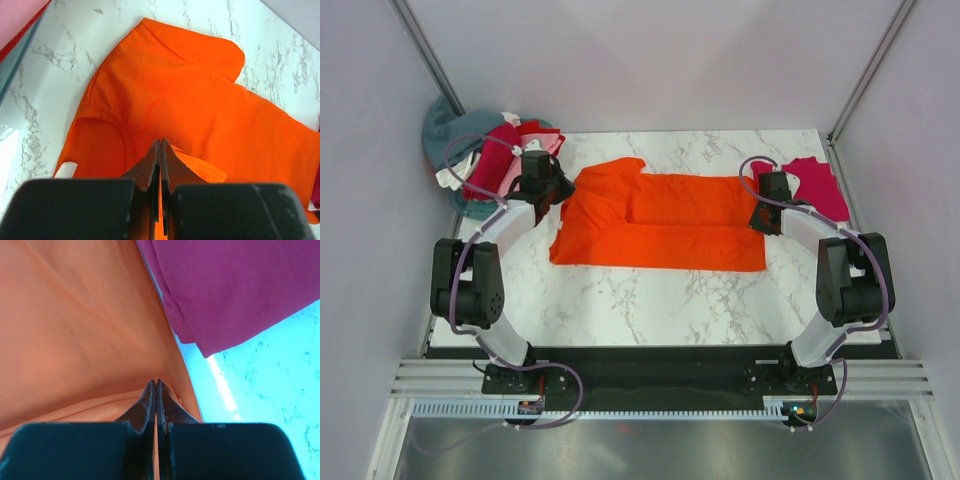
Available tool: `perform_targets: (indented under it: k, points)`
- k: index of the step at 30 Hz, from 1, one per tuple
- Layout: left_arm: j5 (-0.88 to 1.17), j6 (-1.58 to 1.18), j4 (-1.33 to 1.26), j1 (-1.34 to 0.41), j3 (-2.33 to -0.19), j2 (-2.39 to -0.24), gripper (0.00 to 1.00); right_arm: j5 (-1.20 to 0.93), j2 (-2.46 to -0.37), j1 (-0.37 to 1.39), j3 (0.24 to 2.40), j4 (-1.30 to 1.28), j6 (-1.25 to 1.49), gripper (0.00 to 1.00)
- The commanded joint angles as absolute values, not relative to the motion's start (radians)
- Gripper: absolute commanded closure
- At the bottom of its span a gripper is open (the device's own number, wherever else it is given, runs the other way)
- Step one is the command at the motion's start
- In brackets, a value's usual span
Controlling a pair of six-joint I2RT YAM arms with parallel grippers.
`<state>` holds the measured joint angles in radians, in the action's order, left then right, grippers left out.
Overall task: Fold and stack the t-shirts
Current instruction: Fold the tshirt
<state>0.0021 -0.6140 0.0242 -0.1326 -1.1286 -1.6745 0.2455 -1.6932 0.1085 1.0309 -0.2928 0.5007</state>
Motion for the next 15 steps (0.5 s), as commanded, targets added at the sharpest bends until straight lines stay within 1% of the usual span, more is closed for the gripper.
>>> perform_targets:
  k: [1,12,15]
  points:
    - [-0.005,-0.638,-0.028,-0.138,-1.181,-1.703,0.98,0.273,-1.681,0.100,1.049,-0.287,0.505,1.00]
    - [-0.005,-0.653,-0.026,-0.140,-1.222,-1.793,0.98,0.271,-1.730,0.100,1.081,-0.281,0.514,1.00]
    - [-0.009,-0.655,-0.026,-0.140,-1.242,-1.830,0.98,0.272,-1.738,0.100,1.086,-0.278,0.518,0.96]
